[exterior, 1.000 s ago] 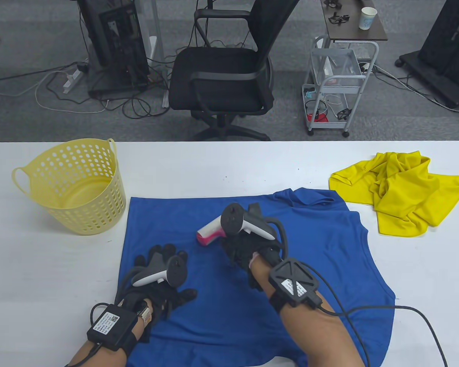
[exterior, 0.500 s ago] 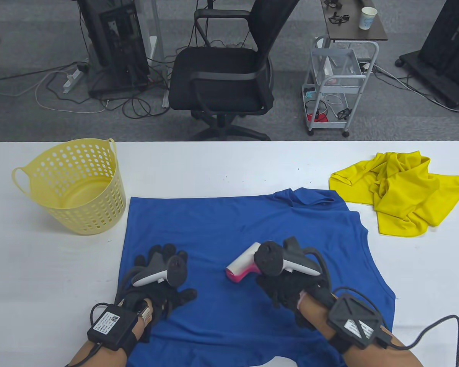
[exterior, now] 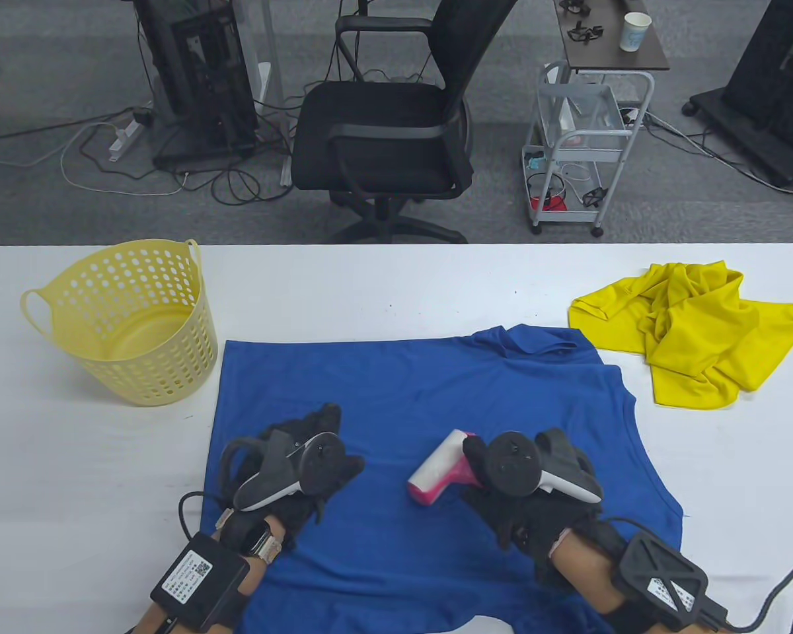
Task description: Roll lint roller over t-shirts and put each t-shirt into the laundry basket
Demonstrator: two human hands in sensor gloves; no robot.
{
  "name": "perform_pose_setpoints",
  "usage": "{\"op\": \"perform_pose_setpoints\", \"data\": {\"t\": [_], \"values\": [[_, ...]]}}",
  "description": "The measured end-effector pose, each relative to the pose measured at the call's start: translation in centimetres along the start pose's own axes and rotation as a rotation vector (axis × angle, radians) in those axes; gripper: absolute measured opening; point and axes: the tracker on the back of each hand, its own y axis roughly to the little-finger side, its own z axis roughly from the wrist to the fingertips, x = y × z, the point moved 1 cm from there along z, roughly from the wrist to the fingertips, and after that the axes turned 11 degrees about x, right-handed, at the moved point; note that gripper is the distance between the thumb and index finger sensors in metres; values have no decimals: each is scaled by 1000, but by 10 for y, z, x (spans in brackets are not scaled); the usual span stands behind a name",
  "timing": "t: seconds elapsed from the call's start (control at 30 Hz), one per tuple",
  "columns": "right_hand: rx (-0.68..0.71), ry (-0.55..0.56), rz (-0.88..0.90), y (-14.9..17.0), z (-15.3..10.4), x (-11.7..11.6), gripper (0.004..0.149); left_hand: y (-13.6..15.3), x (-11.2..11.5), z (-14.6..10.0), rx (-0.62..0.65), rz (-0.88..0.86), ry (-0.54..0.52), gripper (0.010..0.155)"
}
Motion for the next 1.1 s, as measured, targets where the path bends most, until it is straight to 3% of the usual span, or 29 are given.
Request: {"op": "perform_pose_setpoints", "data": {"t": [0.03, 0.13, 0.2, 0.3, 0.37, 0.5, 0.63, 0.7, 0.77, 0.8, 0.9, 0.93, 0.97, 1.03, 1.07, 1.1], "values": [[35, 107, 93, 1, 0, 6, 73, -13, -8, 0, 33, -74, -36, 68], [106, 190, 261, -3, 0, 9, 74, -40, -6, 7, 98, -271, -28, 65], [169, 217, 359, -10, -1, 2, 74, -49, 7, 13, 111, -457, 27, 75], [233, 233, 503, -26, -5, -12, 74, -57, 30, 10, 174, -751, 88, 101], [292, 167, 587, -39, -5, -26, 70, -60, 39, 8, 200, -871, 108, 104], [436, -30, 782, -57, 0, -52, 67, -58, 45, 5, 217, -848, 81, 112], [491, -49, 708, -50, 5, -48, 66, -43, 50, 2, 222, -950, 37, 110], [479, -44, 791, -44, 5, -44, 63, -30, 47, 2, 210, -910, 25, 100], [436, -49, 838, -36, 6, -35, 60, -23, 45, 0, 202, -826, 40, 80], [415, -42, 794, -31, 6, -31, 60, -19, 44, -2, 170, -768, 34, 76], [243, 30, 389, 0, 9, -17, 57, 0, 29, -6, 103, -544, -31, 73], [138, 53, 197, 16, 12, -17, 74, 7, 21, -8, 78, -473, -68, 72], [50, 44, 43, 31, 15, -18, 79, 14, 14, -10, 60, -406, -91, 71], [-74, -22, -205, 67, 23, -25, 85, 24, 2, -16, 5, -298, -104, 71], [-116, -30, -248, 77, 24, -28, 86, 28, 0, -18, -15, -263, -105, 71], [-247, -167, -209, 95, 27, -33, 89, 35, -5, -22, -48, -219, -97, 71]]}}
